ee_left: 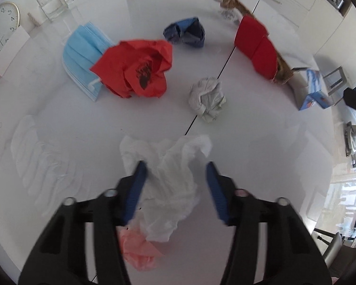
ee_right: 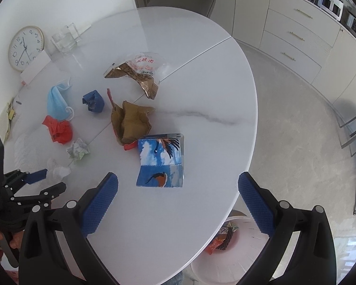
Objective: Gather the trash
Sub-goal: 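Grasp the white tissue with the left gripper while the right gripper grasps the blue box, then drop the white tissue and blue box into the bin with both grippers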
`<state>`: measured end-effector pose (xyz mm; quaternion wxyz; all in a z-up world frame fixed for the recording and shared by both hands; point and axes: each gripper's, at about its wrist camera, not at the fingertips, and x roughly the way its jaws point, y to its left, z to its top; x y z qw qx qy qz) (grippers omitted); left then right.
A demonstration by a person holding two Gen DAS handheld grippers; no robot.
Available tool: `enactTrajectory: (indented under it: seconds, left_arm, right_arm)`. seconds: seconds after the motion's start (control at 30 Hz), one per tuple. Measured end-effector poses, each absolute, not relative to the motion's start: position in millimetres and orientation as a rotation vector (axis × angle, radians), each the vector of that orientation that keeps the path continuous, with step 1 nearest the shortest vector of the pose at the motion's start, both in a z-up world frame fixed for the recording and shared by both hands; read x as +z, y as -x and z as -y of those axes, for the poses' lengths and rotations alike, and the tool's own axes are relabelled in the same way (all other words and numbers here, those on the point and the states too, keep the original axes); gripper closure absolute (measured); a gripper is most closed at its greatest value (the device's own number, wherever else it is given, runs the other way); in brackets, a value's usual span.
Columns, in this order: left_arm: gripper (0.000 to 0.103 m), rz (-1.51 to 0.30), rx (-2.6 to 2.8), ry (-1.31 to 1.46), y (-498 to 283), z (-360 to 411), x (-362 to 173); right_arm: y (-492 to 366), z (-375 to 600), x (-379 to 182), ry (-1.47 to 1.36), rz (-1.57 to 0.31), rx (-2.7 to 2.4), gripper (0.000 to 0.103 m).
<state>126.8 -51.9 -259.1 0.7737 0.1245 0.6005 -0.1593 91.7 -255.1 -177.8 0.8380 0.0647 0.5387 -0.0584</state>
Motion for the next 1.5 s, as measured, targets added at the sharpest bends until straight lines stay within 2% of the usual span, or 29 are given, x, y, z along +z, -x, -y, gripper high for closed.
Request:
enactTrajectory:
  seconds: [0.07, 0.1, 0.2, 0.43, 0.7, 0.73, 0.77, 0.83, 0.87, 1.17, 1.5]
  left_arm:
    - [0.072, -1.292, -0.343, -0.246, -130.2, 51.8, -258.8]
    - [0.082, -1.299, -0.349, -0.235, -132.2, 51.9, -259.0]
    - [0.094, -1.311, -0.363, -0.217, -136.0, 51.7, -259.1]
    - [0.095, -1.311, -0.405, -0.118, -131.4, 38.4, -248.5]
    - [0.095, -1.226, -0.462, -0.044, -109.6, 15.2, -197.8]
    - [0.095, -1.215, -0.466, -0.045, -105.3, 13.8, -191.9]
    - [0.095, -1.206, -0.469, -0.048, -104.3, 14.6, -187.7]
    - [0.095, -1.192, -0.478, -0.057, -100.0, 11.2, -180.8]
    - [0.095, -1.186, -0.483, -0.063, -96.9, 10.9, -179.6]
    - [0.095, -1.157, -0.676, -0.159, -64.0, 61.1, -165.2]
    - [0.095, -1.213, -1.098, -0.366, 20.5, 213.2, -188.9]
  right_arm:
    - [-94.4, 256.8, -180.5, -0.138, -1.145, -0.124, 0.002]
    - [-95.6, 257.4, -181.7, -0.138, -1.147, -0.125, 0.002]
    - [-98.9, 257.9, -185.1, -0.141, -1.153, -0.122, 0.002]
    - [-102.5, 256.5, -193.3, -0.16, -1.166, -0.102, 0.002]
    - [-131.4, 249.2, -225.0, -0.163, -1.221, -0.112, 0.003]
    - [-133.4, 246.9, -227.7, -0.146, -1.227, -0.116, 0.012]
    - [-135.9, 244.4, -231.5, -0.13, -1.244, -0.117, 0.032]
    - [-134.7, 243.2, -232.1, -0.136, -1.253, -0.115, 0.05]
    - [-132.2, 243.6, -229.6, -0.142, -1.252, -0.115, 0.052]
    - [-42.5, 274.5, -174.6, -0.173, -1.172, -0.2, 0.052]
    - [100.4, 356.1, -167.3, -0.31, -1.191, -0.412, 0.052]
